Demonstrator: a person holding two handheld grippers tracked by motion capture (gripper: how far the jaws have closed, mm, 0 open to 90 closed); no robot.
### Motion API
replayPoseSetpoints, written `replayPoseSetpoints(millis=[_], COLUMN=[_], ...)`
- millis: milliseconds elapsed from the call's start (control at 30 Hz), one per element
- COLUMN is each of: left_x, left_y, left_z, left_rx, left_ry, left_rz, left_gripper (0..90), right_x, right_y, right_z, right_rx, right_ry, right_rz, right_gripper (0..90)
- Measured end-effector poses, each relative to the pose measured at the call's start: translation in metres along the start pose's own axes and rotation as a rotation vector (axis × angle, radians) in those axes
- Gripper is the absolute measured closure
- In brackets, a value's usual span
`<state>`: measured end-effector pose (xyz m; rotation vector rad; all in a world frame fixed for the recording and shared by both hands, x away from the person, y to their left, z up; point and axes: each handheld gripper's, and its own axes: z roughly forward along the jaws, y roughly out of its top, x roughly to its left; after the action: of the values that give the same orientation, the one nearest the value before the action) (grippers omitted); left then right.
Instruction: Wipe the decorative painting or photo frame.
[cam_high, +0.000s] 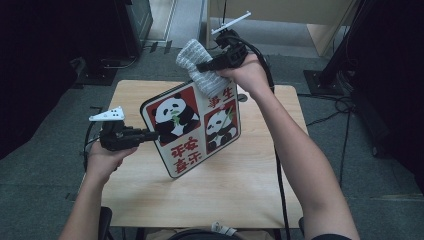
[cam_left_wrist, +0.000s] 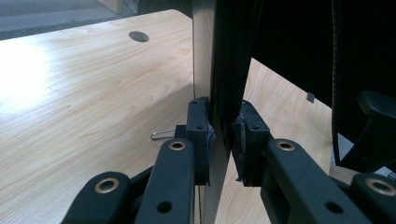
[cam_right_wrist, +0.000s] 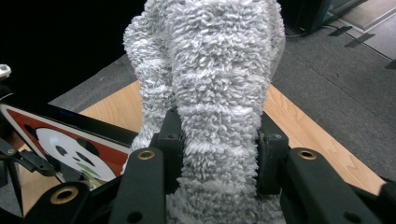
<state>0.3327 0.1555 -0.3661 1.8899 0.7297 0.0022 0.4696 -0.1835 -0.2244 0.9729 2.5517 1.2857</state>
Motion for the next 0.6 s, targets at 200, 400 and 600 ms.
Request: replayPoseSetpoints(millis=[200, 400, 600], left_x=[0.000, 0.000, 0.001], left_y=[0.000, 0.000, 0.000], left_z=[0.000, 0.000, 0.000], left_rx=[-0.001, 0.000, 0.000], left_ry=[-0.002, -0.003, -0.005], left_rz=[-0.004, -0.004, -0.002], left_gripper=[78.7, 78.6, 78.7], right_x=[-0.006, -0.012, -0.018], right_y=[-0.001, -0.001, -0.003], right_z=[-0.003, -0.006, -0.008], right_rx=[-0.002, 0.006, -0.002], right_ry=[-0.010, -0.030, -0.036], right_rz=[0.009, 0.010, 0.020], right_gripper=[63.2, 63.2, 63.2])
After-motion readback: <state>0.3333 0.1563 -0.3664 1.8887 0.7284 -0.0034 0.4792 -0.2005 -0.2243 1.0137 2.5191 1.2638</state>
